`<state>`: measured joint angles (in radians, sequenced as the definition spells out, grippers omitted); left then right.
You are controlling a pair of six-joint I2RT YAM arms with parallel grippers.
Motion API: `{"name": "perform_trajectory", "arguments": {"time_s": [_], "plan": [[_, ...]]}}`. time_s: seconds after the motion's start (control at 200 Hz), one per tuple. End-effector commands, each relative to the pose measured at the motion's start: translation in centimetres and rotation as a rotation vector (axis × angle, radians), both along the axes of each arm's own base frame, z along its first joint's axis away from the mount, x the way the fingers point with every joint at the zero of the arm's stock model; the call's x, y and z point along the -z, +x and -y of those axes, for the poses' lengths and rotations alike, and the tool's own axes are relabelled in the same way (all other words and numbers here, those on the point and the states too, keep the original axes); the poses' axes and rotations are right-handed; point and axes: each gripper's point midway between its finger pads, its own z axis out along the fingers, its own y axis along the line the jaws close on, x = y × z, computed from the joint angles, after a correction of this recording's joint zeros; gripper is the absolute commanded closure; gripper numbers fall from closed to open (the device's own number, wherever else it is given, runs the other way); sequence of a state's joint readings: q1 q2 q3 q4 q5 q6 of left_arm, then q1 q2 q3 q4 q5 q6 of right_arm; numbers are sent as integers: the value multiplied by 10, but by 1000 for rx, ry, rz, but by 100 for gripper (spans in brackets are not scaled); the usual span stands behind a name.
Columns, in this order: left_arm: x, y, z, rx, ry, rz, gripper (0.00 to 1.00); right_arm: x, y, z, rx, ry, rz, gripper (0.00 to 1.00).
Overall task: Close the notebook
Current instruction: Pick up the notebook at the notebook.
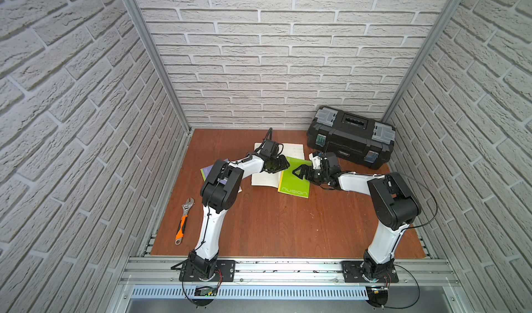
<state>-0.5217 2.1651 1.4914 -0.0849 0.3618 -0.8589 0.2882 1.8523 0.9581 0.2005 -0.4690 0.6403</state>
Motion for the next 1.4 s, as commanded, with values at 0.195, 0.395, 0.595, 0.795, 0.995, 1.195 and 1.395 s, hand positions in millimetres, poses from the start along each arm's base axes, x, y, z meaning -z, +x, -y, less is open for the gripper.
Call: {"name": "perform_trajectory", "arguments": {"time_s": [0.195,0.395,0.595,0.795,0.995,1.195,1.395], "plan": [[-42,-14,43,145,-294,-2,68,31,-14,1,4,-11,-78,5],[-51,-33,70,269,-367,-33,69,38,-16,2,7,-12,-85,5],[-25,-55,76,327,-260,-85,69,44,-18,2,15,-7,-88,5],[-11,-66,65,353,-108,-94,82,45,-17,1,14,1,-88,5],[-12,-60,56,333,-33,-62,100,24,-14,-2,-3,25,-21,5],[-25,-55,59,322,-73,-9,100,-28,-17,0,-20,26,71,5],[-63,-54,69,324,-148,66,100,-87,-33,11,-21,-5,163,5]]}}
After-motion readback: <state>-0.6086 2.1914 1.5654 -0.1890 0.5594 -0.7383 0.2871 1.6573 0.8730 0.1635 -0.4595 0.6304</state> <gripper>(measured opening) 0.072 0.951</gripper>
